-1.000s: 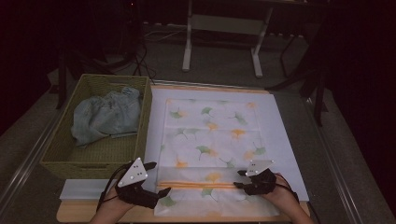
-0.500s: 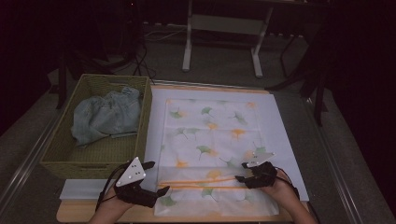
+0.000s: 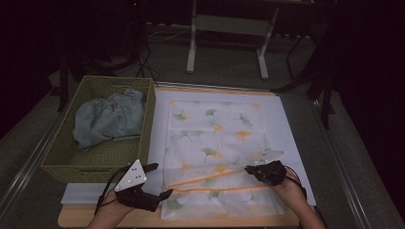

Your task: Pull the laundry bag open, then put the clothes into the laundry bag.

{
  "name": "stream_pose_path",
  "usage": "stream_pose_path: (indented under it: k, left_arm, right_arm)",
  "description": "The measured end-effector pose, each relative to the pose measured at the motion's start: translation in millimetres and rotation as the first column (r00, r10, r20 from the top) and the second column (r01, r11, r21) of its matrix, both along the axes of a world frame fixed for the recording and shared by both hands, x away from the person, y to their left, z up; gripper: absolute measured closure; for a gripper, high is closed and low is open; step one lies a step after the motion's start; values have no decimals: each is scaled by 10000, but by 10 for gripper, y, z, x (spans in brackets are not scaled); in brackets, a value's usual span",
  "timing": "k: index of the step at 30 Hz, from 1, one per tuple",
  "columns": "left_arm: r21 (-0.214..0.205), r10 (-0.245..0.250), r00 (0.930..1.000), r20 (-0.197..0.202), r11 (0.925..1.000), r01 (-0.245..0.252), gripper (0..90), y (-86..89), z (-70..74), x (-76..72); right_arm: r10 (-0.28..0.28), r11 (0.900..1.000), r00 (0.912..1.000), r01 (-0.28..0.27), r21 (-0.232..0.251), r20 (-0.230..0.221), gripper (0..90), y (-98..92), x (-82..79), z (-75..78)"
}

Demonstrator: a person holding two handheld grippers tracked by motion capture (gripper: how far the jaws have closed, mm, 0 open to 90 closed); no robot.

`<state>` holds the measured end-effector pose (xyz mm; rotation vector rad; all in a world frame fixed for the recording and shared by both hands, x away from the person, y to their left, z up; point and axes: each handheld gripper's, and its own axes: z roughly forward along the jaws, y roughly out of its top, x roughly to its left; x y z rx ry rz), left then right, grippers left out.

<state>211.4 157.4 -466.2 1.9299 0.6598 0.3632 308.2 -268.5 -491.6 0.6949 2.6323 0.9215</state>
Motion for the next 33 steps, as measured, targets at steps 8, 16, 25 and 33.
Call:
stream_pose_path:
  k: [8,16,25,33]
  left_arm:
    - [-419,220,9991,-356,9988,-235,88,109,-7,0]
    - [-350,393,9987,-324,9986,-404,88,148,5,-6]
    - [-80,476,9989,54,9988,-475,88,130,8,-24]
    - [-89,732,9971,214,9973,-731,88,194,73,-15]
  right_arm:
    - [-279,9976,9996,273,635,84,889,-8,30,156]
    - [-223,9950,9997,208,977,141,884,-32,17,205]
    - [-398,9924,9992,404,1162,-71,891,-62,66,199]
    - [-796,9803,9956,691,1849,500,888,-85,48,370]
